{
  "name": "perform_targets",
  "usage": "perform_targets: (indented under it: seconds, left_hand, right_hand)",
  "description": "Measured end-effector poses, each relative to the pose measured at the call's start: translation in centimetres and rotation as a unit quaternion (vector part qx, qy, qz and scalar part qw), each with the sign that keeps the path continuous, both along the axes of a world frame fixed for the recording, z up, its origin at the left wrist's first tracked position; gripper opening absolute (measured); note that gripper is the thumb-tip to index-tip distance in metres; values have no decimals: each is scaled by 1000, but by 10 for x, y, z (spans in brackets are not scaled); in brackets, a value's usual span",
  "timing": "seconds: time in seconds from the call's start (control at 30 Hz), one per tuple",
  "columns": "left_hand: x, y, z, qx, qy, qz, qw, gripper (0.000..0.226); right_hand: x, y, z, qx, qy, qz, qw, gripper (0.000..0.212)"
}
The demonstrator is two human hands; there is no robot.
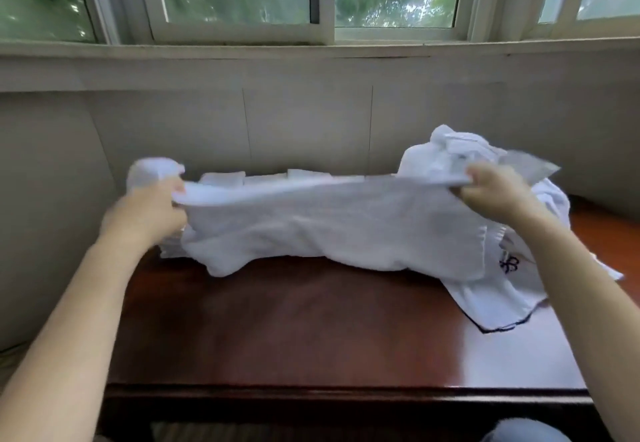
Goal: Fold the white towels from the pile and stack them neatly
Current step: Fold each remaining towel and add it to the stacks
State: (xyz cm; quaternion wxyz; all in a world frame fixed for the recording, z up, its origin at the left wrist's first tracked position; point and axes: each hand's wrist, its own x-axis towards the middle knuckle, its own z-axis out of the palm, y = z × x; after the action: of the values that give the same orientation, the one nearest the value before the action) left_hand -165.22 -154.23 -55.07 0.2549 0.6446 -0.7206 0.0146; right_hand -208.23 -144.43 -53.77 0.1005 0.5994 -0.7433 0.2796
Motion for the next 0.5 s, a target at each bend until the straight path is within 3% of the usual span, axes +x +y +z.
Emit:
perform_targets:
  seconds: [0.03, 0.07, 0.1, 0.13, 0.17, 0.2, 0.27, 0.33, 0.5]
  left_hand:
    - [7, 11, -12, 141, -68, -27, 987, 17]
    - [10, 25, -25, 299, -133, -30, 944, 13]
    - [10, 36, -37, 424, -174, -16, 889, 18]
    - [9, 43, -51, 484, -196, -10, 853, 27]
    - [5, 45, -63, 486, -204, -14, 849, 34]
    - [2, 44, -76, 449, -211, -29, 868, 37]
    - [-8, 34, -104, 338, -217, -67, 913, 38]
    - [-15, 26, -137, 283, -165, -97, 940, 41]
    - [-5, 18, -185, 237, -148, 9, 960, 60]
  right_hand:
    - [2, 12, -9, 145, 2, 11, 989, 34]
    - [6, 21, -18, 298, -10, 15, 954, 31]
    - [11, 28, -29, 428, -24, 18, 903, 28]
    - [16, 30, -39, 512, -38, 26, 858, 26]
    - [22, 27, -51, 545, -42, 34, 837, 26]
    - [28, 22, -61, 537, -31, 38, 842, 26]
    - [44, 5, -83, 471, 21, 47, 880, 28]
    - [57, -12, -111, 405, 62, 76, 909, 34]
    - [60, -32, -199, 355, 19, 52, 933, 50]
